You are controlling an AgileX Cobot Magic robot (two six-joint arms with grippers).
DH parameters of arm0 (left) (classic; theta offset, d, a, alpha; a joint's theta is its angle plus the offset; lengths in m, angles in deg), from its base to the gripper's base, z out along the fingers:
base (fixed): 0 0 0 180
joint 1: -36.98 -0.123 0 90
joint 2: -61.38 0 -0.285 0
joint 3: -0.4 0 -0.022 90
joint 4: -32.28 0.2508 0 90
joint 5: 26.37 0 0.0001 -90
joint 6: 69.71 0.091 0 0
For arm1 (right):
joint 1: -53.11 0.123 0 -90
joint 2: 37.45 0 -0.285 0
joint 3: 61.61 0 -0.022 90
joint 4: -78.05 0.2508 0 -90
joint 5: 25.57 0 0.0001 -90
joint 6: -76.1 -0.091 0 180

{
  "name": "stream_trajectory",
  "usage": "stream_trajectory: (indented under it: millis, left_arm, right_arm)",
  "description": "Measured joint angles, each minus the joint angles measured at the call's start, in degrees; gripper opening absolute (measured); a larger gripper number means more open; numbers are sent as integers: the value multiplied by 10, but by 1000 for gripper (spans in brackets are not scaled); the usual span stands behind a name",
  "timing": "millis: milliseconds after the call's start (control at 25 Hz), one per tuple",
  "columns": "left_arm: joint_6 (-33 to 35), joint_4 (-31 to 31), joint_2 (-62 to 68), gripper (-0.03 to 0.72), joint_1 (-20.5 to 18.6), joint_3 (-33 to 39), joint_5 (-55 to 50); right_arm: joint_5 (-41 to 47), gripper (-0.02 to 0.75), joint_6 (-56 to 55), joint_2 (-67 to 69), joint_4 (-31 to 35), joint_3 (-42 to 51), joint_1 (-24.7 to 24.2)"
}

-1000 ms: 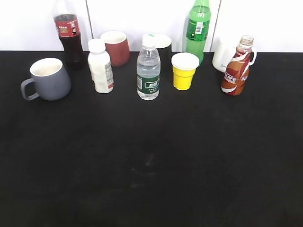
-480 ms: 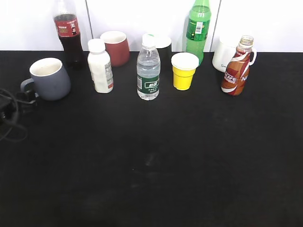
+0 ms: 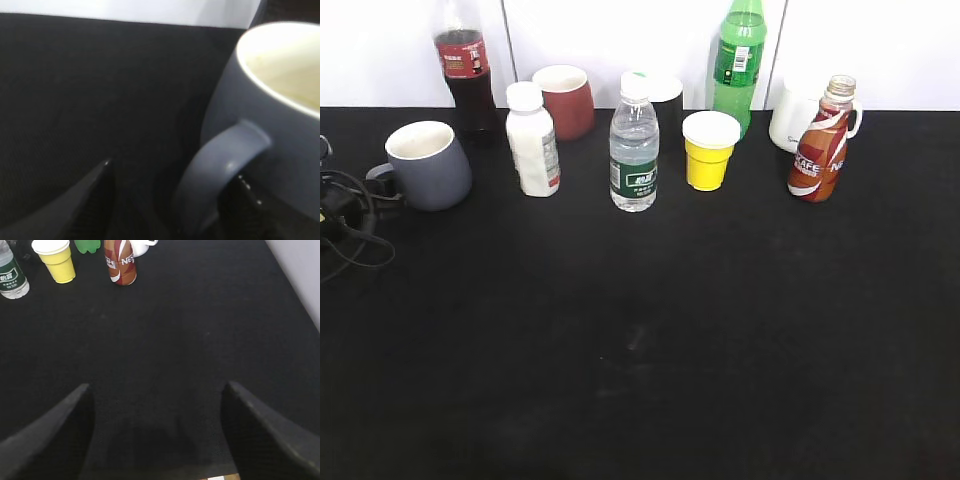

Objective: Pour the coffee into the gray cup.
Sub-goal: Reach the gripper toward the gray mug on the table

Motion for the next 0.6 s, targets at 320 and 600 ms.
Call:
stream_trajectory:
  millis: [320,600]
  left_arm:
    - [2,8,20,488,-17,-35,6]
    - [2,32,61,459,-22,-125,-37]
  right_arm:
    - [0,587,0,0,1,0,0]
    - [0,587,0,0,1,0,0]
